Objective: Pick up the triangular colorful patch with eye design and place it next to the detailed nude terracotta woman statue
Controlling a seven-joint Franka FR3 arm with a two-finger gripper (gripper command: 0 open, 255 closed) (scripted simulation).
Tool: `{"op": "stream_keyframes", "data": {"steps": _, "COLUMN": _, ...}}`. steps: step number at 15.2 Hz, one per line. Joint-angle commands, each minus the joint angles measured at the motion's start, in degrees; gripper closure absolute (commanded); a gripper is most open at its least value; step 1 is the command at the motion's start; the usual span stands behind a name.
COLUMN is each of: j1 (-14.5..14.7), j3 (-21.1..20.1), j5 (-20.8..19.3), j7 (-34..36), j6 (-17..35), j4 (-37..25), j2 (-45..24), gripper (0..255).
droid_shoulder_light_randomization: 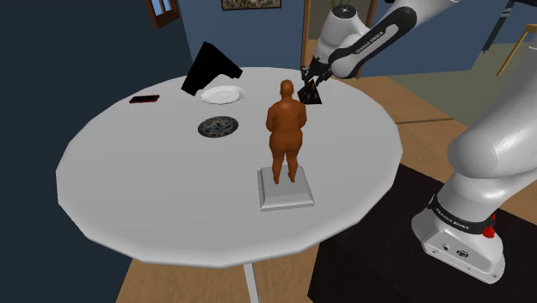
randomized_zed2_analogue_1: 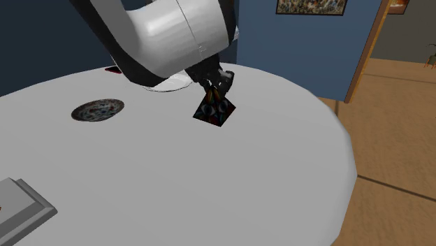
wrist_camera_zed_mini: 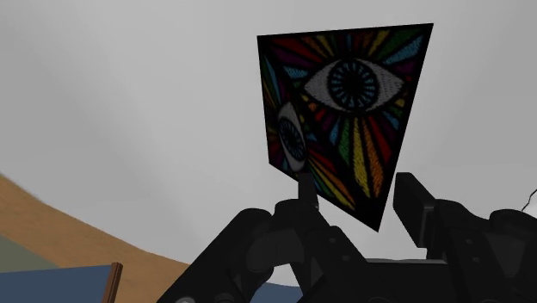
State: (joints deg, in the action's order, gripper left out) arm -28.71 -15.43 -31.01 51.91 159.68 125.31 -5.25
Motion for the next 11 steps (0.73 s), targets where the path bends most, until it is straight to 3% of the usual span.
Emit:
{"op": "stream_keyframes", "data": {"steps": 1, "j1": -0.1, "j3": -0.4, "j5": 1.7, "j7": -1.4, "j6": -1.1, "j4": -0.4, "j2": 0.9, "gripper": 255}}
{"op": "stream_keyframes", "data": {"steps": 11, "j1": -0.3, "j3": -1.4, "j5": 9.4, "j7": -8.3, "j6": -7.3, "j4": -3.3, "j2": 4.9, "gripper": 255}}
